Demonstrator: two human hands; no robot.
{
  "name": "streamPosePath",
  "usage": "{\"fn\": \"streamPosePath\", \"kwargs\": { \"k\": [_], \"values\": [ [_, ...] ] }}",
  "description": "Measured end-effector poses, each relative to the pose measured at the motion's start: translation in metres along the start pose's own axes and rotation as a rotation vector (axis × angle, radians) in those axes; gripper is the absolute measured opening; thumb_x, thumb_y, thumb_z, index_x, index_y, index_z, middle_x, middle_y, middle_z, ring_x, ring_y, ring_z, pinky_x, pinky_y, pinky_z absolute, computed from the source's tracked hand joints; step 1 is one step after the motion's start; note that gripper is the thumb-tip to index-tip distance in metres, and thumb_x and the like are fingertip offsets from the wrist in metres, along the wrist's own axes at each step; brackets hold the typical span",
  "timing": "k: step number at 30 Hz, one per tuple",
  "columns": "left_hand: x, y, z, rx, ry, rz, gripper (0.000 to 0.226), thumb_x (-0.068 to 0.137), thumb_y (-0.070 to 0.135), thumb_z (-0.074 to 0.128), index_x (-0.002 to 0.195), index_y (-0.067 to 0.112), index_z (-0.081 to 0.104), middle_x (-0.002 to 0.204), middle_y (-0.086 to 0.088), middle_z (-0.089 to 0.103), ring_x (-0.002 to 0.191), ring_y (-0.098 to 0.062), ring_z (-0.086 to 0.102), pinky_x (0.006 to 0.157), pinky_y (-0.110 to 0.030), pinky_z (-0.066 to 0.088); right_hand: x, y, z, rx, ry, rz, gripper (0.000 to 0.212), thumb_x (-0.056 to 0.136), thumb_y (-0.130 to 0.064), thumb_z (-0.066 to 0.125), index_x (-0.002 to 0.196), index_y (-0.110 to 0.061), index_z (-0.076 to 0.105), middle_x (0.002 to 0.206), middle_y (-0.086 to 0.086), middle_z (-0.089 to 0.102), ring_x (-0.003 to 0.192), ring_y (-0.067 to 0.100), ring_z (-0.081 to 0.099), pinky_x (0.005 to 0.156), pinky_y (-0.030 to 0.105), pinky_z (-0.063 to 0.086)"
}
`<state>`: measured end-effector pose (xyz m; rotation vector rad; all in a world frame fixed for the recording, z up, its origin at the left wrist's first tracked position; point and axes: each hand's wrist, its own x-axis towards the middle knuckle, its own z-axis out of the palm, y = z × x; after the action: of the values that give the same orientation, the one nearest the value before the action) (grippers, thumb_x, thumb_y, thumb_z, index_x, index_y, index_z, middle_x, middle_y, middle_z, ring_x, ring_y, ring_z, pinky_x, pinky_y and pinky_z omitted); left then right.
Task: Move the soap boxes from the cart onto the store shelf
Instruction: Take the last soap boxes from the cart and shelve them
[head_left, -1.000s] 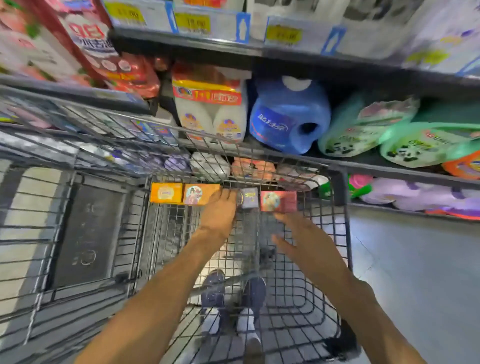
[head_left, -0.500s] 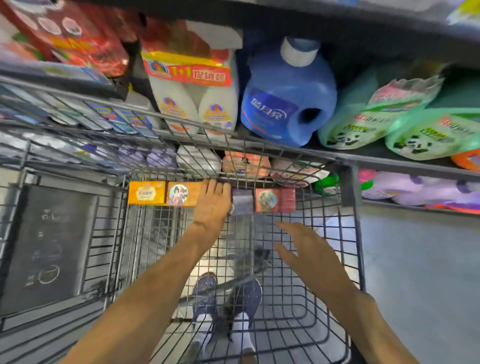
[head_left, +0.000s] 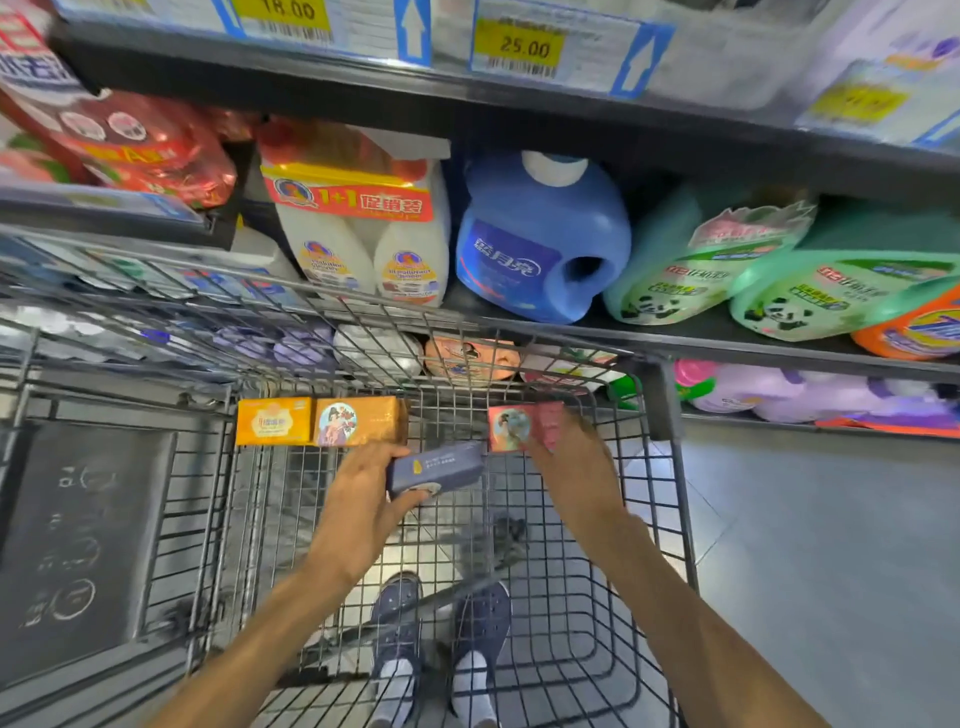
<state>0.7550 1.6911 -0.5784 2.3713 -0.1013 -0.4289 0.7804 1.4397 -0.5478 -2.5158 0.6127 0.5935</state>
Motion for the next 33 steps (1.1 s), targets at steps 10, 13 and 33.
{"fn": "streamPosePath", "kwargs": {
  "k": [10,13,33],
  "values": [
    [-0.022,-0.025,-0.006,-0.078,-0.041,-0.175,0.044,0.083,0.050,0.074,0.120,0.033,0.057,0.103,0.026,0.049,0.098,0.004,0.051,0.084,-0.028,0.050,0.050,0.010,0.053,0.159,-0.004,0.139,0.091,0.090,-0.034,0.068,0.155,-0.012,0.007,0.160,0.018,0.024,0.150,0.034,0.019,0.123,0.047,0.020],
    [-0.023,-0.023,-0.009,-0.100,-0.050,-0.210,0.047,0.083,0.055,0.073,0.122,0.034,0.058,0.105,0.026,0.051,0.100,-0.003,0.055,0.088,-0.035,0.053,0.050,0.014,0.053,0.149,0.028,0.145,0.095,0.083,-0.033,0.076,0.153,-0.013,0.014,0.156,0.015,0.034,0.146,0.029,0.029,0.120,0.044,0.029],
    [-0.041,0.053,-0.109,-0.254,-0.095,-0.113,0.045,0.077,0.030,0.086,0.107,0.046,0.057,0.106,0.010,0.070,0.081,-0.003,0.066,0.070,-0.019,0.051,-0.067,0.008,-0.069,0.644,-0.024,-0.051,0.022,0.072,-0.011,0.083,0.089,-0.019,0.073,0.076,-0.005,0.072,0.068,0.007,0.067,0.060,0.014,0.051]
  ]
}}
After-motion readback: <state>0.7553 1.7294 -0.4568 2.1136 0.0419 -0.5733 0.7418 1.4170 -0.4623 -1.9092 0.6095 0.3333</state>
